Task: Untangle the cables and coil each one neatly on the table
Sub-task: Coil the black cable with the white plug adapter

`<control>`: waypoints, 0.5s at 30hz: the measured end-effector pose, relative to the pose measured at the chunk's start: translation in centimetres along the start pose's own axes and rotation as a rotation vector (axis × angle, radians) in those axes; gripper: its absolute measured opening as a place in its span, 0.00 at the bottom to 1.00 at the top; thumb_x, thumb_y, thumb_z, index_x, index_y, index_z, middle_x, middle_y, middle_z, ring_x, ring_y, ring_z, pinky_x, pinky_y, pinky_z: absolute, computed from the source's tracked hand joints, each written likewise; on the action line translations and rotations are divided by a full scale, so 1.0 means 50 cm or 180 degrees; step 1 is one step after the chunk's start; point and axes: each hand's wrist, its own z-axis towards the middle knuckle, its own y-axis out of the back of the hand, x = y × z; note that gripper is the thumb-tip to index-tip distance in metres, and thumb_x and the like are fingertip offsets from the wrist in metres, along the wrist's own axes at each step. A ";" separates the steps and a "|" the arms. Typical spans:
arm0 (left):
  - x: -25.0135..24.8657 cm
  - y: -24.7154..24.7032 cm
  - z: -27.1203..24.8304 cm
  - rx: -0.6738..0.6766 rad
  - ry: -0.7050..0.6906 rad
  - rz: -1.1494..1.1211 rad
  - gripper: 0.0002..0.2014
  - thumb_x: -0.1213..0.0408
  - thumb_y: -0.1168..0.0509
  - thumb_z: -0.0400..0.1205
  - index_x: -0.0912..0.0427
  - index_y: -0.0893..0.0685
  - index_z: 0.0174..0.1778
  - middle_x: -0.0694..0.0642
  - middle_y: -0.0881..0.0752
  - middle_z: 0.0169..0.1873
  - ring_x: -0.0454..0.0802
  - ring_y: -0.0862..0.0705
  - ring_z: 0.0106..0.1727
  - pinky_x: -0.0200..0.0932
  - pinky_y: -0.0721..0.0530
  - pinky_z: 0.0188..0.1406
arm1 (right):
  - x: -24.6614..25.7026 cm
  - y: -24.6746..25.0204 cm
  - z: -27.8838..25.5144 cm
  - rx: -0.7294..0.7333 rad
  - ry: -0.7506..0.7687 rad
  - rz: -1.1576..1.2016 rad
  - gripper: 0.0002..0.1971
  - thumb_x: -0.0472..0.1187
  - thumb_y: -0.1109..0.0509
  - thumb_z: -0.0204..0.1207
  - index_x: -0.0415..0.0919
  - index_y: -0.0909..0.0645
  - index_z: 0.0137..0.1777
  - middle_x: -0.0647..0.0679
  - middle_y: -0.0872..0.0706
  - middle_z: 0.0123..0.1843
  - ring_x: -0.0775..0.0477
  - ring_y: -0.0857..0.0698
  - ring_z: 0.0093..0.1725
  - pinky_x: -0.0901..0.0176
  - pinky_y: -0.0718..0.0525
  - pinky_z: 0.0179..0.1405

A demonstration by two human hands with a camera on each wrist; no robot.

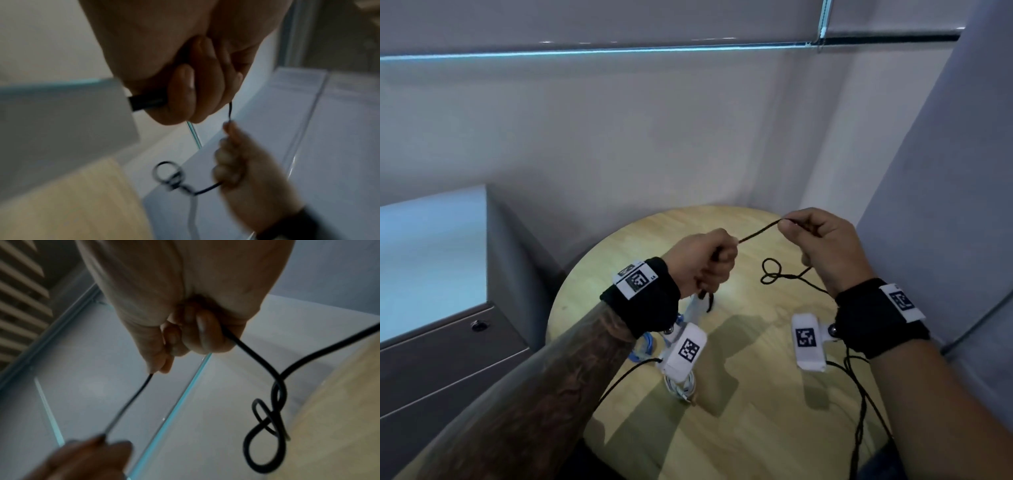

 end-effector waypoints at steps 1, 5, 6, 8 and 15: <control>-0.004 0.000 -0.005 0.0185 -0.0038 -0.0347 0.14 0.60 0.47 0.81 0.54 0.32 0.28 0.47 0.42 0.19 0.45 0.49 0.21 0.41 0.50 0.22 | -0.010 -0.003 -0.003 0.0075 0.0015 -0.0141 0.04 0.40 0.26 0.80 0.47 0.12 0.44 0.62 0.21 0.26 0.62 0.28 0.24 0.70 0.29 0.23; -0.024 0.001 -0.009 0.0386 -0.0679 -0.1278 0.10 0.66 0.49 0.83 0.59 0.22 0.45 0.49 0.28 0.27 0.45 0.30 0.26 0.44 0.23 0.37 | -0.050 -0.036 -0.031 0.0825 -0.0249 -0.0780 0.10 0.49 0.34 0.86 0.56 0.10 0.49 0.61 0.19 0.28 0.62 0.27 0.26 0.70 0.26 0.29; -0.025 0.000 -0.006 0.0336 -0.0830 -0.1346 0.10 0.67 0.49 0.85 0.59 0.21 0.48 0.50 0.23 0.30 0.46 0.23 0.29 0.48 0.19 0.44 | -0.054 -0.041 -0.036 0.1061 -0.0346 -0.0745 0.12 0.50 0.35 0.86 0.60 0.10 0.46 0.57 0.20 0.29 0.58 0.26 0.27 0.64 0.24 0.30; -0.029 0.001 0.001 0.0213 -0.1153 -0.1512 0.11 0.65 0.49 0.88 0.59 0.21 0.52 0.52 0.15 0.39 0.49 0.14 0.40 0.53 0.15 0.54 | -0.055 -0.049 -0.046 0.1611 -0.0505 -0.0690 0.17 0.48 0.37 0.88 0.64 0.13 0.40 0.49 0.19 0.31 0.50 0.24 0.29 0.54 0.22 0.36; -0.025 0.038 0.049 -0.0911 -0.1767 -0.1933 0.11 0.60 0.48 0.90 0.59 0.21 0.55 0.57 0.10 0.49 0.53 0.10 0.52 0.46 0.13 0.51 | -0.022 -0.077 -0.076 0.2356 -0.0525 -0.0697 0.11 0.45 0.40 0.89 0.46 0.17 0.63 0.53 0.24 0.26 0.54 0.28 0.25 0.67 0.27 0.28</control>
